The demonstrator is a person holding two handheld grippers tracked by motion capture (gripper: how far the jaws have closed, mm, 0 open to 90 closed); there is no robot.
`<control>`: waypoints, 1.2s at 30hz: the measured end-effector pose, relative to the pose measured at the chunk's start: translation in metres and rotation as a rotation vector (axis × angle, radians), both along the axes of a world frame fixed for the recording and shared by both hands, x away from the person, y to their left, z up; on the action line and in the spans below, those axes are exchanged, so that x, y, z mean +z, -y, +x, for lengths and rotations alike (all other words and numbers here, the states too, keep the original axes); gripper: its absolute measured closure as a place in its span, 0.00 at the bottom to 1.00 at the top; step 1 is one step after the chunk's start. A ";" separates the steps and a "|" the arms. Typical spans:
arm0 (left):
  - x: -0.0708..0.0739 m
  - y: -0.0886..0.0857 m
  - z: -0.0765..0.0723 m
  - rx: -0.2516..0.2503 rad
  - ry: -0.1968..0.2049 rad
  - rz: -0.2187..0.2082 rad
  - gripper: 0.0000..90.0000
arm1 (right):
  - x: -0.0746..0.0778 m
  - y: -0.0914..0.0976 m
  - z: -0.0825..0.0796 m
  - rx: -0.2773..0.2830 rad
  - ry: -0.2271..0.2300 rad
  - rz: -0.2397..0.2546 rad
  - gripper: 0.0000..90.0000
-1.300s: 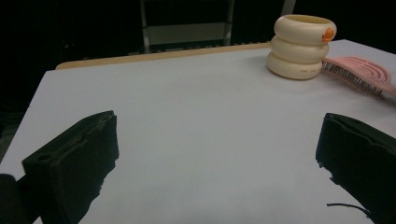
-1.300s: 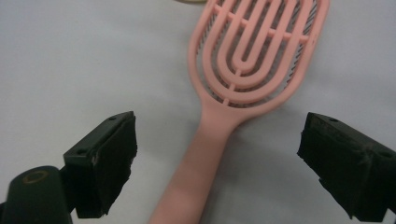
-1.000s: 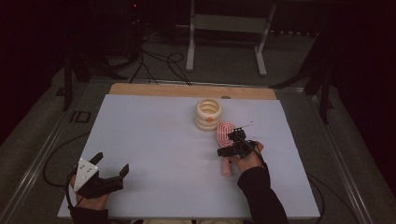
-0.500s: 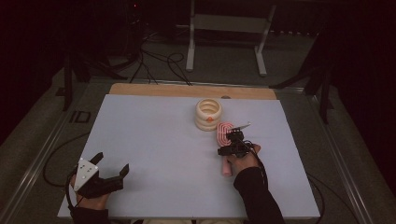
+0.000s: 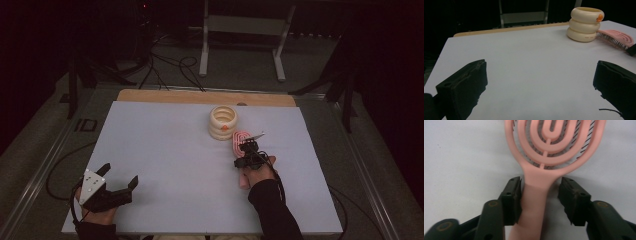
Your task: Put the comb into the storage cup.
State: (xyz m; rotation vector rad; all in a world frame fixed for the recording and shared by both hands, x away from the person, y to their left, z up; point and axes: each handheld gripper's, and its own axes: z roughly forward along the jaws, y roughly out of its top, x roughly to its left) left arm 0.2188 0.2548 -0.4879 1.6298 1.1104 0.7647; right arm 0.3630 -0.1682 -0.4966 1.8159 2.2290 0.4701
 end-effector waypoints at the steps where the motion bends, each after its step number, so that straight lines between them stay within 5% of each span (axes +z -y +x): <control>1: 0.000 0.000 0.000 0.000 0.000 -0.001 0.00 | 0.000 0.001 0.000 0.005 -0.002 0.004 0.64; 12: 0.000 0.000 0.000 -0.002 -0.001 0.003 0.00 | 0.002 0.010 0.001 0.054 -0.026 -0.006 0.77; 21: 0.000 0.000 0.000 0.001 -0.001 -0.001 0.00 | 0.003 0.014 -0.004 0.060 -0.024 0.008 0.78; 30: -0.001 0.001 0.001 -0.004 -0.008 0.006 0.00 | 0.005 0.023 -0.015 0.071 0.007 0.040 0.78; 36: -0.001 0.002 0.001 -0.003 -0.012 0.009 0.00 | 0.011 0.027 -0.022 0.114 0.069 0.064 0.78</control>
